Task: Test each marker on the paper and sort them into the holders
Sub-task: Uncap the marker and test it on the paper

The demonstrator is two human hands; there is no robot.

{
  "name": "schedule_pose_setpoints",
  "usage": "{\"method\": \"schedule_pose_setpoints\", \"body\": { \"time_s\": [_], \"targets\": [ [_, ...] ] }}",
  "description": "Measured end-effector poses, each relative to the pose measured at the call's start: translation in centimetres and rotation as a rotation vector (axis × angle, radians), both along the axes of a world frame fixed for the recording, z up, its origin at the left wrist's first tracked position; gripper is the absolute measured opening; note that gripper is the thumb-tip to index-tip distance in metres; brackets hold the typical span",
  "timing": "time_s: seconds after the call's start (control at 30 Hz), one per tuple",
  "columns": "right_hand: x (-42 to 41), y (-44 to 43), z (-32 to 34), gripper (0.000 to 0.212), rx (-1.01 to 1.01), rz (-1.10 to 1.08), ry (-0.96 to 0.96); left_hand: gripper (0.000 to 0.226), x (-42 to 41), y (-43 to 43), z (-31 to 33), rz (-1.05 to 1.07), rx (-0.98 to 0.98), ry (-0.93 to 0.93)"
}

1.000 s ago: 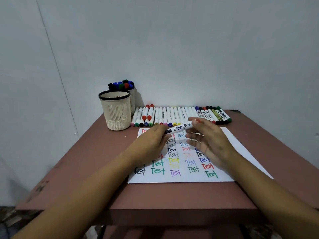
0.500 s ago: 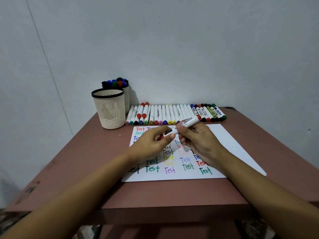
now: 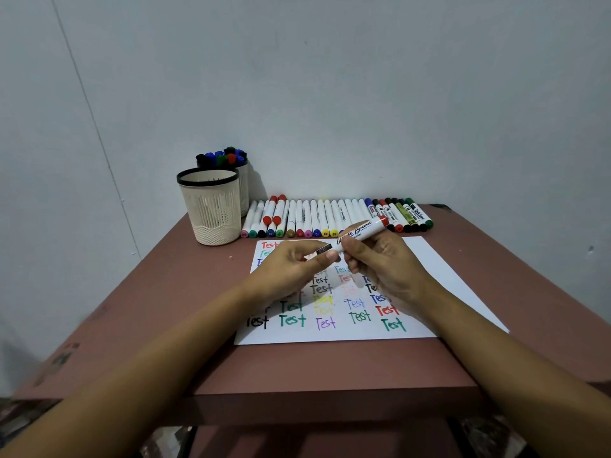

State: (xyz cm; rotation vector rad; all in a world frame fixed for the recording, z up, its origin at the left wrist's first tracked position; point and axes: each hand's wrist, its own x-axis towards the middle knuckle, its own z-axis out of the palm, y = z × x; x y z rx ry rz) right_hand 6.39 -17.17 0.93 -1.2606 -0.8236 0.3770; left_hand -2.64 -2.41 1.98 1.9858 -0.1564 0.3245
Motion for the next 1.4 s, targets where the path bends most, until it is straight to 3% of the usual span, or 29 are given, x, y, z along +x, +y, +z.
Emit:
{"method": "schedule_pose_setpoints", "body": {
  "time_s": [0.2, 0.33, 0.5, 0.6, 0.77, 0.9, 1.0, 1.17, 1.4],
  "targets": [
    [-0.3, 0.0, 0.6, 0.014, 0.013, -0.070, 0.007, 0.025, -0.1, -0.4, 0.7, 0.100, 0.019, -0.009],
    [0.4, -0.5, 1.2, 0.008, 0.199, -0.208, 0.266, 0.034, 0.7, 0.9, 0.2, 0.226, 0.003, -0.001],
    [1.1, -1.7, 1.4, 0.014, 0.284, -0.218, 0.431, 0.034, 1.8, 2.9, -0.3, 0.338, -0.227, 0.025],
    [1.5, -2.0, 1.3, 0.019, 0.189, -0.290, 0.397, 0.040, 2.1, 3.9, -0.6, 0.409, -0.278, 0.047],
    [2.1, -2.4, 0.6, 0.031, -0.085, -0.605, 0.233, 0.040, 2.4, 4.4, -1.1, 0.456, -0.240, 0.045],
    [1.9, -2.4, 0.2, 0.026, -0.218, -0.805, 0.100, 0.038, 2.4, 4.7, -1.4, 0.477, -0.154, 0.038],
    [1.6, -2.5, 0.1, 0.022, -0.290, -0.841, 0.058, 0.037, 2.5, 4.9, -1.6, 0.489, -0.088, 0.040],
    [1.7, -2.7, -0.1, 0.018, -0.302, -0.843, 0.065, 0.030, 2.6, 5.1, -1.7, 0.498, -0.187, 0.074],
    [1.5, -2.6, -0.3, 0.012, -0.341, -0.807, 0.051, 0.021, 2.4, 4.5, -1.4, 0.488, -0.169, 0.065]
  ]
}}
